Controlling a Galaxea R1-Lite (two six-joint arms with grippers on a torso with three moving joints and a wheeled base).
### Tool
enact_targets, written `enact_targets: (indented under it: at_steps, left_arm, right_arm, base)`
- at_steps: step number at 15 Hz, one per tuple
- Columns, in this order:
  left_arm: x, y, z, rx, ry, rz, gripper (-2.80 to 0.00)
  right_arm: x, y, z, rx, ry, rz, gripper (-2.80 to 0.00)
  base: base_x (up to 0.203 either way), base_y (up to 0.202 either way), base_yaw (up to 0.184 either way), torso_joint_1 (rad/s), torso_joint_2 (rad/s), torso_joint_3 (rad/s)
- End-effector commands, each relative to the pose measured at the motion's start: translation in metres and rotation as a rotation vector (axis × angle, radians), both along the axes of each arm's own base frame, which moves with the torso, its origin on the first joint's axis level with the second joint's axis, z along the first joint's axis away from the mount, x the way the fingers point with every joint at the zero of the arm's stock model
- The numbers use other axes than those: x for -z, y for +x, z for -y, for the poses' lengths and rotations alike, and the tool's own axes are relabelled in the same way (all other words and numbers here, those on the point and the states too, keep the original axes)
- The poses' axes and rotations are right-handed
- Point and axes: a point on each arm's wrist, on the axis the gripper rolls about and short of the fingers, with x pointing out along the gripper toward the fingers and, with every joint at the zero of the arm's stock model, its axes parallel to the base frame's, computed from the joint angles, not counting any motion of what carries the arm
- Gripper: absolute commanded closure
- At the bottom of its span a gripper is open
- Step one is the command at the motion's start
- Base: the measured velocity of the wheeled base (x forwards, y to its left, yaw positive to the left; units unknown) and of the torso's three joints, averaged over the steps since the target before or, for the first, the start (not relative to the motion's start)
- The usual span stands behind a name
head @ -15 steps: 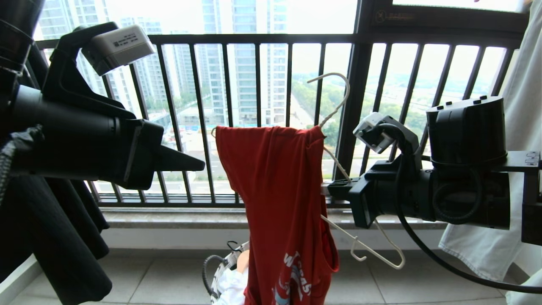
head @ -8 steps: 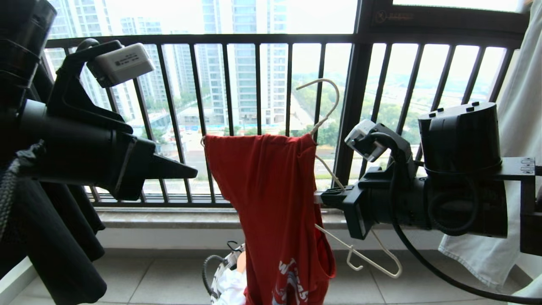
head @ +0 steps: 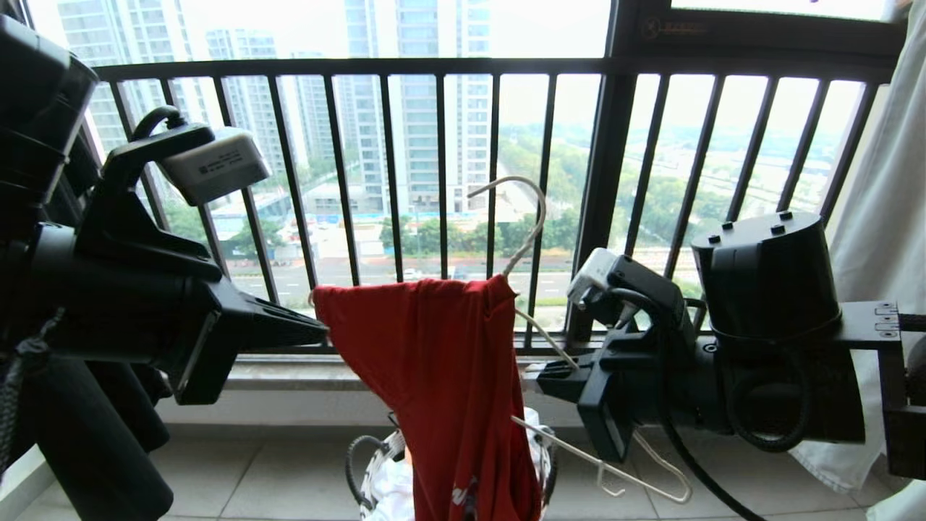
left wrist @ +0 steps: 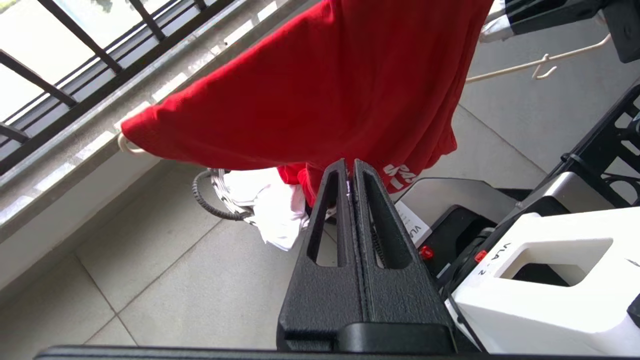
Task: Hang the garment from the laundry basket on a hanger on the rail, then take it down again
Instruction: Hang the clothes on the clothes rack
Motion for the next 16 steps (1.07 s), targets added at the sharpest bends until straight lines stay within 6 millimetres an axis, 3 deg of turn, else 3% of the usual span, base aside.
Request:
enact_targets:
  at_steps: [1, 5, 9, 16]
  left_arm:
    - [0.003, -0.005, -0.002, 0.015, -0.008, 0.014, 0.00]
    - [0.012, -0.012, -0.003, 0.167, -0.040, -0.018, 0.00]
    - [0.034, 0.001, 0.006, 0.262, 0.001, -0.074, 0.00]
    - [0.021, -0.018, -0.009, 0.294, -0.049, 0.013, 0.00]
  right_arm:
    - [0.001, -0.011, 0.003, -0.066, -0.034, -0.029, 0.00]
    - [-0.003, -0.018, 0.006, -0.154, -0.018, -0.057, 0.00]
    - [0.000, -0.018, 0.005, -0.205, -0.021, -0.058, 0.00]
    - [0.008, -0.010, 0.004, -0.229, -0.065, -0.029, 0.00]
  base:
    - [0.000, 0.000, 0.000, 0.000, 0.00, 0.000]
    - [0.000, 0.000, 0.000, 0.000, 0.00, 0.000]
    - [0.000, 0.000, 0.000, 0.000, 0.00, 0.000]
    - [0.000, 0.000, 0.000, 0.000, 0.00, 0.000]
